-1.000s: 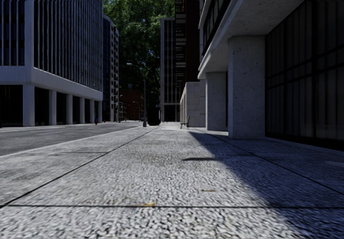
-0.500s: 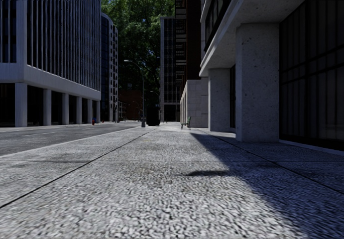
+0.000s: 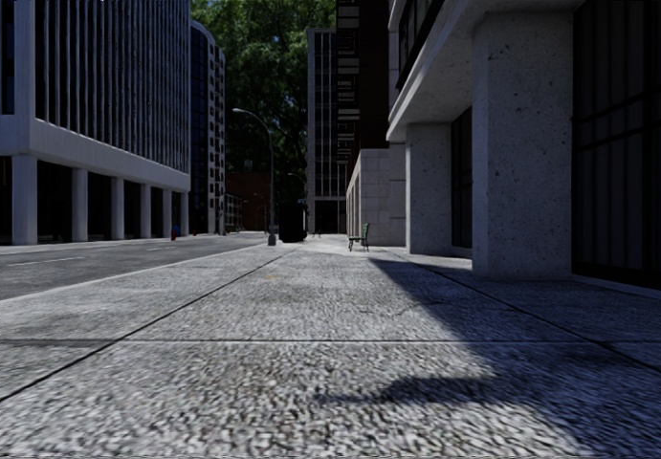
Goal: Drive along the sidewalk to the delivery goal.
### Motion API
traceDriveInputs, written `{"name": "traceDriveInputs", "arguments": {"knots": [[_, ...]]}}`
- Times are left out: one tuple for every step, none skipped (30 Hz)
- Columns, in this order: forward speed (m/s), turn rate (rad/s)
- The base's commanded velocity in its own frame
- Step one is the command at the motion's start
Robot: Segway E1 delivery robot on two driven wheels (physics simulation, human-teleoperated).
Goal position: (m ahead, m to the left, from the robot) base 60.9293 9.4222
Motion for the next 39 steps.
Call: {"name": "traceDriveInputs", "arguments": {"knots": [[2.00, 0.00], [2.00, 0.00], [2.00, 0.00], [2.00, 0.00], [2.00, 0.00], [2.00, 0.00], [2.00, 0.00], [2.00, 0.00], [2.00, 0.00], [2.00, 0.00], [2.00, 0.00], [2.00, 0.00], [2.00, 0.00], [2.00, 0.00], [2.00, 0.00], [2.00, 0.00], [2.00, 0.00], [2.00, 0.00], [2.00, 0.00], [2.00, 0.00], [2.00, 0.00], [2.00, 0.00], [2.00, 0.00], [2.00, 0.00], [2.00, 0.00], [2.00, 0.00], [2.00, 0.00], [1.97, 0.00], [1.94, 0.00], [1.94, 0.00], [1.93, 0.00], [1.93, 0.00], [1.93, 0.00], [1.93, 0.00], [1.93, 0.00], [1.93, 0.00], [1.93, 0.00], [1.93, 0.00], [1.93, 0.00]]}}
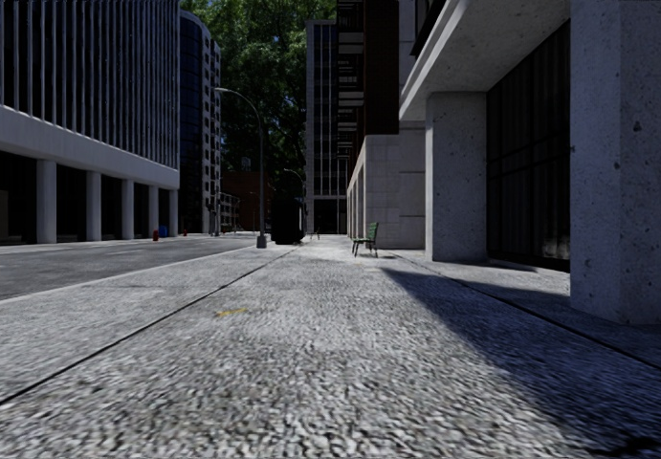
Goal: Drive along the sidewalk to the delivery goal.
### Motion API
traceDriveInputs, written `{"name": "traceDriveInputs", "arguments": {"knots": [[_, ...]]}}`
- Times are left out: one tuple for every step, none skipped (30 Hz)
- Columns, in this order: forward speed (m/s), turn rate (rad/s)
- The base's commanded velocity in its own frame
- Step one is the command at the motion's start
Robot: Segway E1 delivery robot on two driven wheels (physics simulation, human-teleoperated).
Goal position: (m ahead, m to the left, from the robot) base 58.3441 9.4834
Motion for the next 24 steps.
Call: {"name": "traceDriveInputs", "arguments": {"knots": [[1.93, 0.00], [1.93, 0.00], [1.93, 0.00], [1.93, 0.00], [1.93, 0.00], [1.93, 0.00], [1.93, 0.00], [1.93, 0.00], [1.93, 0.00], [1.93, 0.00], [1.93, 0.00], [1.93, 0.00], [1.93, 0.00], [1.93, 0.00], [1.93, 0.00], [1.93, 0.00], [1.93, 0.00], [1.93, 0.00], [1.93, 0.00], [1.93, 0.00], [1.93, 0.00], [1.93, 0.00], [1.93, 0.00], [1.93, 0.00]]}}
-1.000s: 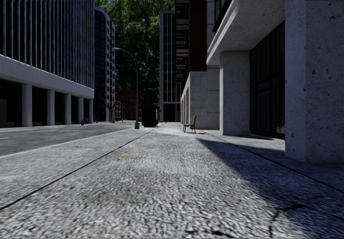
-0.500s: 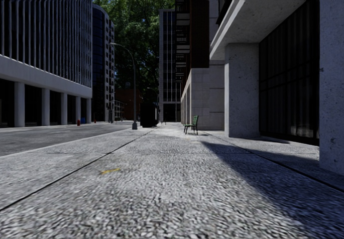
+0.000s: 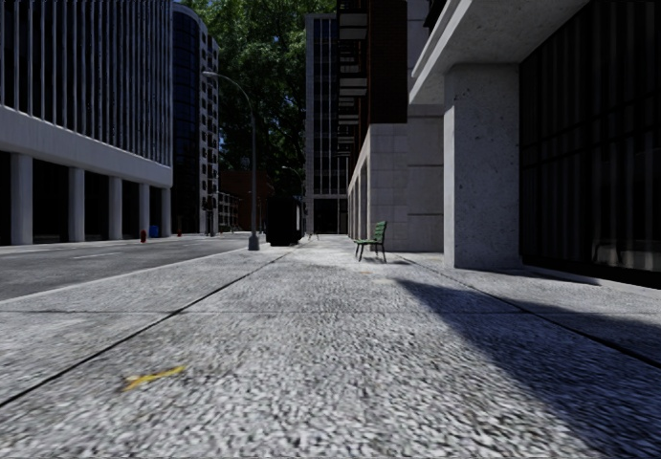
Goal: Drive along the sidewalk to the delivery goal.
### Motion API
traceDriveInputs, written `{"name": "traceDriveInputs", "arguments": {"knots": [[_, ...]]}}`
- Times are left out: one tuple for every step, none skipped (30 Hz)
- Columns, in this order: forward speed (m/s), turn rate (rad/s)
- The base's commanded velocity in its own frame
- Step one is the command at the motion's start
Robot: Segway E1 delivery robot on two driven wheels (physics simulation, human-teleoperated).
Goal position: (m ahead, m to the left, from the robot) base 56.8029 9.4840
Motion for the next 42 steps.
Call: {"name": "traceDriveInputs", "arguments": {"knots": [[1.93, 0.00], [1.93, 0.00], [1.93, 0.00], [1.93, 0.00], [1.93, 0.00], [1.93, 0.00], [1.93, 0.00], [1.93, 0.00], [1.93, 0.00], [1.93, 0.00], [1.93, 0.00], [1.93, 0.00], [1.93, 0.00], [1.93, 0.00], [1.93, 0.00], [1.93, 0.00], [1.93, 0.00], [1.93, 0.00], [1.93, 0.00], [1.93, 0.00], [1.93, 0.00], [1.93, 0.00], [1.93, 0.00], [1.93, 0.00], [1.93, 0.00], [1.93, 0.00], [1.93, 0.00], [1.93, 0.00], [1.93, 0.00], [1.93, 0.00], [1.93, 0.00], [1.93, 0.00], [1.93, 0.00], [1.93, 0.00], [1.93, 0.00], [1.93, 0.00], [1.94, 0.00], [1.94, 0.00], [1.94, 0.00], [1.95, 0.00], [1.96, 0.00], [1.97, 0.00]]}}
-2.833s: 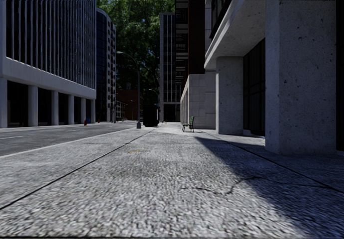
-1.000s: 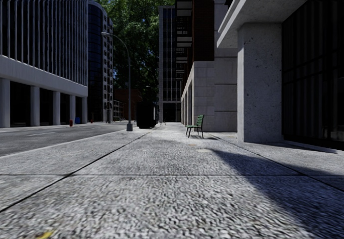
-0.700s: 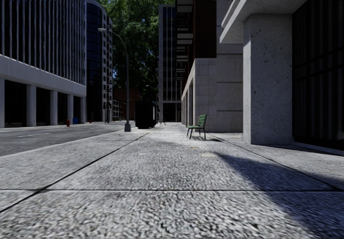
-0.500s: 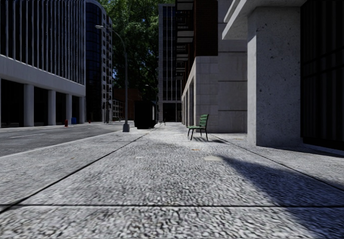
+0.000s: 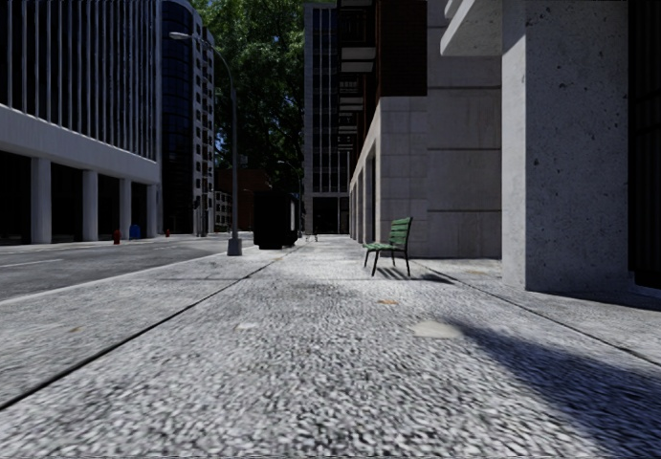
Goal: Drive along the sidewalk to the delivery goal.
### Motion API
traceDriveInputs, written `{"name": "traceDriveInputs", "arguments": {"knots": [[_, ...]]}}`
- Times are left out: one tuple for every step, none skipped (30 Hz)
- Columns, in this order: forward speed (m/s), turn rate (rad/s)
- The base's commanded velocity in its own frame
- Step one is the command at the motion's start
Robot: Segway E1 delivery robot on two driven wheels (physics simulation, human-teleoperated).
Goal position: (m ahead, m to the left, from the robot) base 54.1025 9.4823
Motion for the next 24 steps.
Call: {"name": "traceDriveInputs", "arguments": {"knots": [[1.98, 0.00], [1.98, 0.00], [1.98, 0.00], [1.98, 0.06], [1.98, 0.21], [1.98, 0.24], [1.98, 0.24], [1.98, 0.25], [1.98, 0.26], [1.98, 0.26], [1.98, 0.26], [1.98, 0.26], [1.98, 0.26], [1.98, 0.26], [1.98, 0.26], [1.98, 0.25], [1.98, 0.25], [1.98, 0.00], [1.98, 0.00], [1.98, 0.00], [1.98, 0.00], [1.98, 0.00], [1.98, 0.00], [1.98, 0.00]]}}
